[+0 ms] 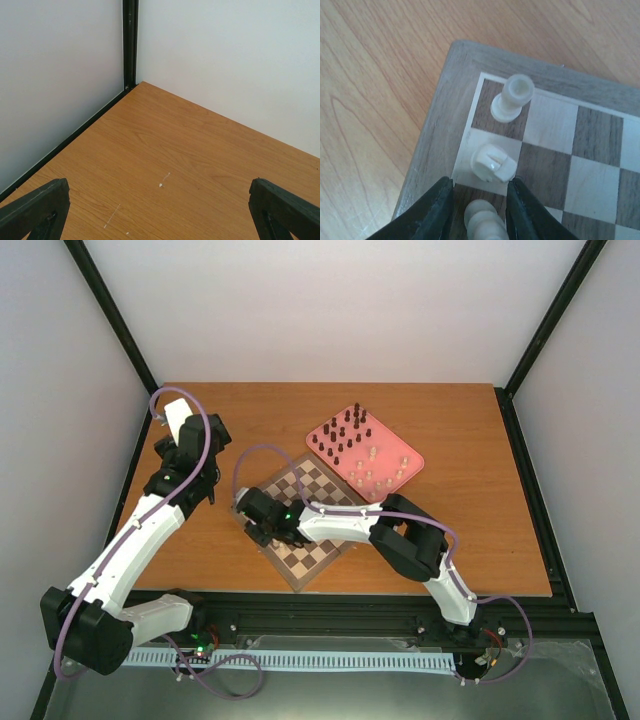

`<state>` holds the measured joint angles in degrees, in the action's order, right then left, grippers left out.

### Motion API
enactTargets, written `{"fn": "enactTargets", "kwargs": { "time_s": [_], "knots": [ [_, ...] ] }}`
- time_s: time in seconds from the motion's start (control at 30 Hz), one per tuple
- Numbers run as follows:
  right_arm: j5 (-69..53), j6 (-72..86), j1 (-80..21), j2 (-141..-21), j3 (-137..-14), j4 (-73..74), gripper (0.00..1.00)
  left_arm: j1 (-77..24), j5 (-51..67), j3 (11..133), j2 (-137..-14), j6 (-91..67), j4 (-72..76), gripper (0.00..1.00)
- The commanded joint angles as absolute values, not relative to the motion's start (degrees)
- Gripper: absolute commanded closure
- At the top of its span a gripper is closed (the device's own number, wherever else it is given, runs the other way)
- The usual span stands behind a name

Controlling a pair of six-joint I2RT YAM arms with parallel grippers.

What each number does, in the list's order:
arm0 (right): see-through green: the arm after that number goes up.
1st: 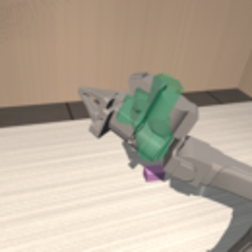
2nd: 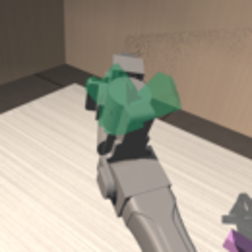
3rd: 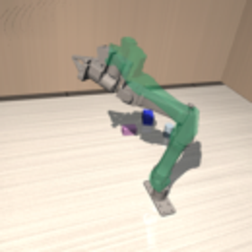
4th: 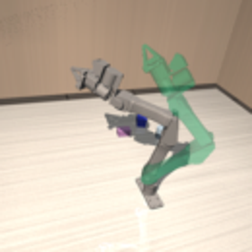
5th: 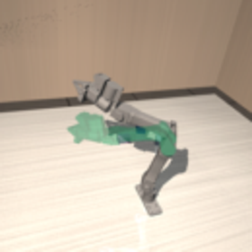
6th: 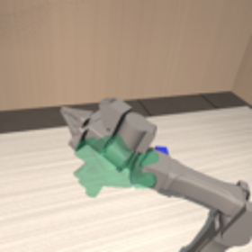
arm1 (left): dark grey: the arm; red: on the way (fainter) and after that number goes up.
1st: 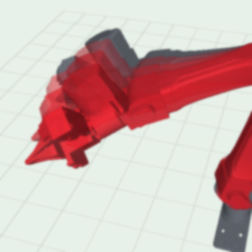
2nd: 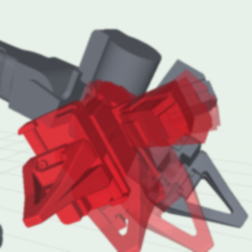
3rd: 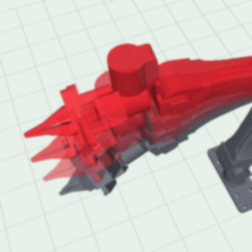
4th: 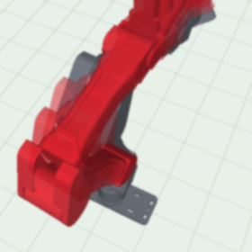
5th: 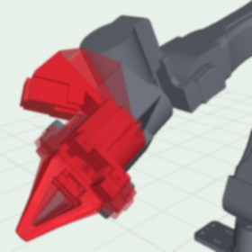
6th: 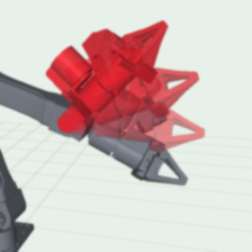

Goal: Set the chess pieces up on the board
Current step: Place the chess piece on the chessboard.

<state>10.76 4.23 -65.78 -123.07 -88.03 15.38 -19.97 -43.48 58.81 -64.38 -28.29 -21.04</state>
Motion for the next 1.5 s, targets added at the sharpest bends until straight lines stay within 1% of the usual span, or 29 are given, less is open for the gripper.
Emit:
{"fn": "enactTargets", "kwargs": {
  "time_s": [0.0, 0.37, 0.53, 1.0, 1.03, 1.07, 1.1, 1.47],
  "knots": [
    [10.61, 4.26, -66.36, -121.83, -86.5, 14.68, 0.69, -19.69, -44.18, 59.2, -64.93, -28.33, -20.2, 0.0],
    [11.22, 3.96, -66.36, -120.35, -85.73, 14.33, 0.68, -19.69, -44.12, 59.25, -64.78, -28.39, -20.21, 0.0],
    [11.61, 3.7, -66.36, -119.61, -85.85, 14.07, 0.65, -19.76, -44.1, 59.4, -64.69, -28.3, -20.3, 0.0],
    [12.91, 2.51, -66.36, -115.55, -86.58, 14.16, 0.65, -19.69, -44.3, 59.25, -64.12, -28.21, -20.44, 0.0],
    [13.23, 2.4, -66.36, -115.58, -86.83, 14.4, 0.64, -19.69, -44.25, 59.27, -64.07, -28.21, -20.44, 0.0],
    [13.73, 2.26, -66.36, -115.62, -87.24, 14.73, 0.61, -19.69, -44.23, 59.21, -63.99, -28.21, -20.42, 0.0],
    [14.19, 2.08, -66.28, -115.91, -87.67, 15.13, 0.6, -19.71, -44.21, 59.18, -63.92, -28.29, -20.43, 0.0],
    [15.54, 2.78, -64.39, -116.65, -89.66, 17.44, 0.6, -19.69, -44.3, 59.1, -63.96, -28.3, -20.43, 0.0]
  ]
}}
